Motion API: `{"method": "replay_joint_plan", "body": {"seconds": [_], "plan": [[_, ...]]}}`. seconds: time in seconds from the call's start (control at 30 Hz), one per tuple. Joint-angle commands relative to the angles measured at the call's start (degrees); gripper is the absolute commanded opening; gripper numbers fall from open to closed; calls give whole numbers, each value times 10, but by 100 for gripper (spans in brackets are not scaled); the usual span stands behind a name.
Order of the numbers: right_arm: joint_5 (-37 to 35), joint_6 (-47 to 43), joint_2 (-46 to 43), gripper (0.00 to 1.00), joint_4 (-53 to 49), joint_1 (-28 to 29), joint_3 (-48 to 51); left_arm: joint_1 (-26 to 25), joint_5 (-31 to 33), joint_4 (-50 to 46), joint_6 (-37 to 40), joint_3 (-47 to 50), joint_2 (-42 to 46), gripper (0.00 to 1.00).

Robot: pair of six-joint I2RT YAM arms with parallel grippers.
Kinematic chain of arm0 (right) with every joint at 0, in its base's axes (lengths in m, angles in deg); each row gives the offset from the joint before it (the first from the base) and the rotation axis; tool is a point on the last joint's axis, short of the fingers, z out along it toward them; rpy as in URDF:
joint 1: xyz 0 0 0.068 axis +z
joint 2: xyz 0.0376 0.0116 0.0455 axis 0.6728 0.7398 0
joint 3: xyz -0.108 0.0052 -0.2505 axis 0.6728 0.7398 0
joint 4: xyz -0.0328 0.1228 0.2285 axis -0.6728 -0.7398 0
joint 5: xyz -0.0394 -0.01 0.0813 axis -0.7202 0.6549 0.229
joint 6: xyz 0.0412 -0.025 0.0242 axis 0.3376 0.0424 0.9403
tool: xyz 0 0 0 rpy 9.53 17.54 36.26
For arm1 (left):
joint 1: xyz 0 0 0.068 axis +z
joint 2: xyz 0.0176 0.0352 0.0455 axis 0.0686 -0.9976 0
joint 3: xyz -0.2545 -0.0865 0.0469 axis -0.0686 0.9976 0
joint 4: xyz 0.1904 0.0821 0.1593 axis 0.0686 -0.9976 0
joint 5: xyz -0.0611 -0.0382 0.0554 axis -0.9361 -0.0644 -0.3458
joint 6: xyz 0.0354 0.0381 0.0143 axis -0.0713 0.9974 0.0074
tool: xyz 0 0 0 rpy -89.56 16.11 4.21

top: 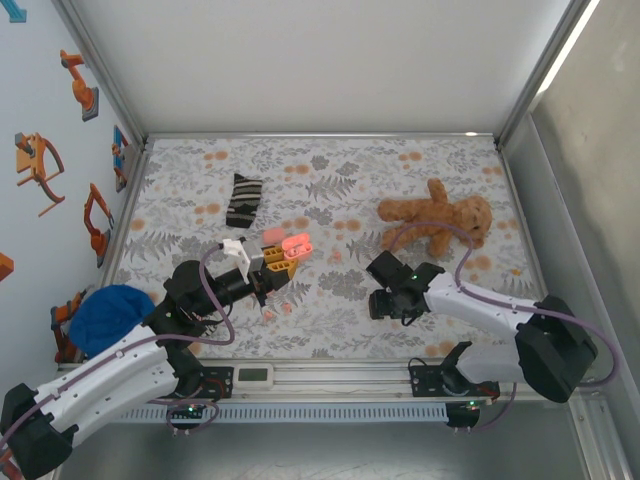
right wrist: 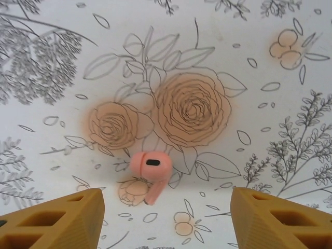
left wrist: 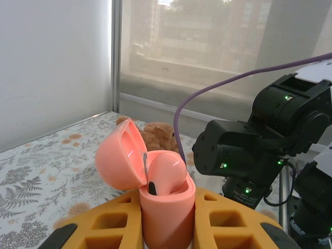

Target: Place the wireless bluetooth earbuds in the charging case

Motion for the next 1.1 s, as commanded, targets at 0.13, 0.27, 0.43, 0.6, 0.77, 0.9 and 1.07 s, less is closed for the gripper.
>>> {"method": "replay_joint_plan", "body": {"seconds": [0.13, 0.27, 0.43, 0.6, 0.77, 0.9, 1.07], "plan": [[30, -20, 10, 56, 31, -35, -13, -4, -7, 9, 9, -28, -7, 0], [37, -22, 36, 51, 40, -36, -15, -5, -11, 9, 7, -31, -11, 0], [28, -18, 57, 48, 45, -36, -14, -4, -11, 7, 7, -33, -10, 0], [26, -18, 71, 45, 49, -36, -17, -5, -8, 6, 9, -32, -9, 0], [27, -16, 74, 42, 47, -35, -17, -4, -9, 5, 11, -32, -8, 0], [30, -16, 77, 38, 45, -36, -14, -4, -7, 6, 13, -33, -10, 0], [27, -16, 75, 34, 38, -36, -13, -4, -10, 8, 14, -35, -12, 0]]}}
